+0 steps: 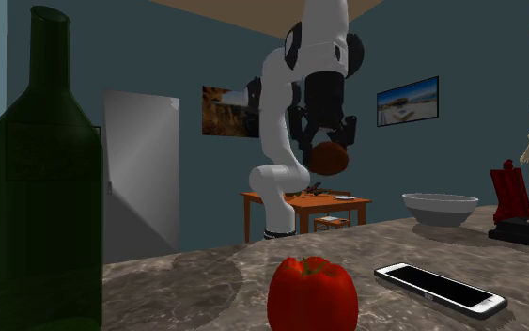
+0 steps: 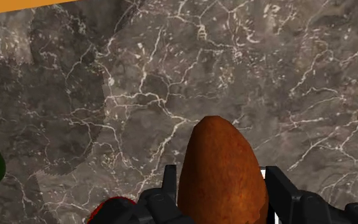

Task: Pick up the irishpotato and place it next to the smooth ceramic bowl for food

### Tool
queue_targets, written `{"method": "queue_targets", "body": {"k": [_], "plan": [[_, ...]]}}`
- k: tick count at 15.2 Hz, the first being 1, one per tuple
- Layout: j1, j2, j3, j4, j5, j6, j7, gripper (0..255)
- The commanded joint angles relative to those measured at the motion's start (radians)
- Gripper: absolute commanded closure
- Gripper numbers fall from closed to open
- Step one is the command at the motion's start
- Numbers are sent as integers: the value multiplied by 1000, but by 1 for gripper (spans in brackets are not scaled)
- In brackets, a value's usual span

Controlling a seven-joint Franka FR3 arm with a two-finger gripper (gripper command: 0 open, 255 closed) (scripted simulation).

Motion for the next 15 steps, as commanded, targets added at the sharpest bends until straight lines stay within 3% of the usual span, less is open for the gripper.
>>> {"method": "queue_targets", "body": {"k": [1, 15], "plan": [[19, 6, 30, -10, 6, 11, 49, 255], [156, 160, 215, 145, 58, -20, 349, 255]]}}
